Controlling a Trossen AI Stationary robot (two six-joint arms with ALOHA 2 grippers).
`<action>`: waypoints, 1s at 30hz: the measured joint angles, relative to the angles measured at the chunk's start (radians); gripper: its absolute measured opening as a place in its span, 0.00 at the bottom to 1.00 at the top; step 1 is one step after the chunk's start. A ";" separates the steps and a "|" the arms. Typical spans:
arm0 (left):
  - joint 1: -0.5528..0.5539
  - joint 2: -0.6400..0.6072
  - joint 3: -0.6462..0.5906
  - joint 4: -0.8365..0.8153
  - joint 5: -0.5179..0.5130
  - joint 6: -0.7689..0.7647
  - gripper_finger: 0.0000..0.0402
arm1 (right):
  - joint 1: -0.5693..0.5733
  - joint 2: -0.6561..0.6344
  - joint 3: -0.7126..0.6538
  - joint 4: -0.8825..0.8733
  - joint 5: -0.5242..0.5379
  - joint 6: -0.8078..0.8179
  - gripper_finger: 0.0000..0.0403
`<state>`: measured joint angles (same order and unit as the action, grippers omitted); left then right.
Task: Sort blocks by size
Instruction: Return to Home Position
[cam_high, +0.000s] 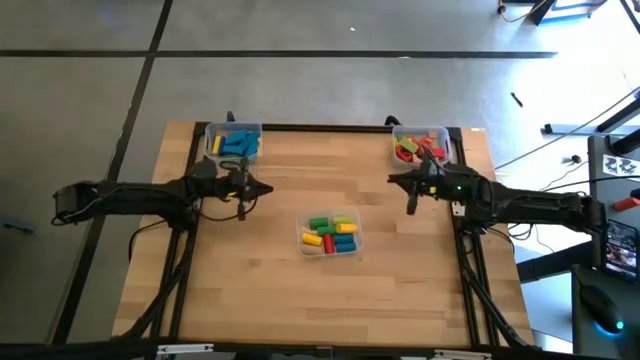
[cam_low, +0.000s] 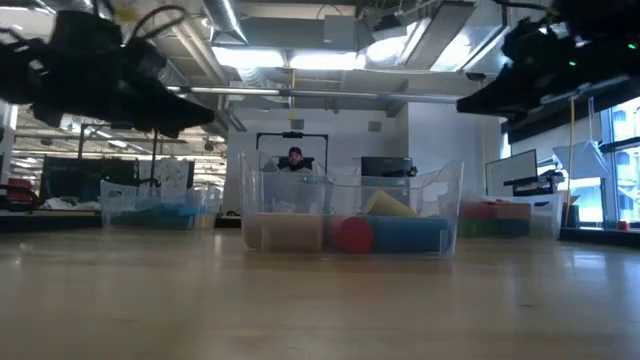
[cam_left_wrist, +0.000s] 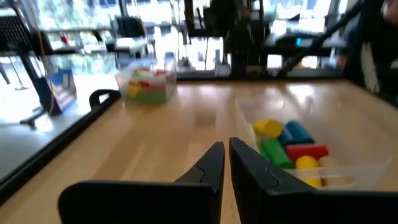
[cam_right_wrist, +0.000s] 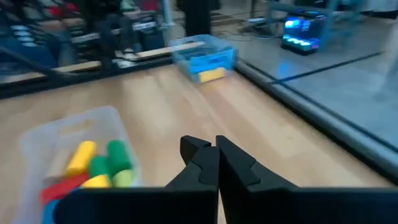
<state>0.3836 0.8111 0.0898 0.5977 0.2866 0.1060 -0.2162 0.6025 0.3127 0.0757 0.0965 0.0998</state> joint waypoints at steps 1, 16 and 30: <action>0.000 -0.015 -0.023 0.037 0.002 -0.015 0.05 | 0.000 -0.035 -0.021 -0.002 -0.020 0.008 0.01; -0.010 -0.188 -0.080 0.063 0.006 -0.099 0.05 | 0.001 -0.489 -0.219 -0.047 -0.120 0.053 0.01; -0.010 -0.269 -0.080 -0.005 0.006 -0.074 0.05 | 0.000 -0.601 -0.300 -0.047 -0.033 0.081 0.01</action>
<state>0.3740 0.5419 0.0093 0.5923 0.2924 0.0316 -0.2165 0.0014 0.0127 0.0291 0.0637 0.1810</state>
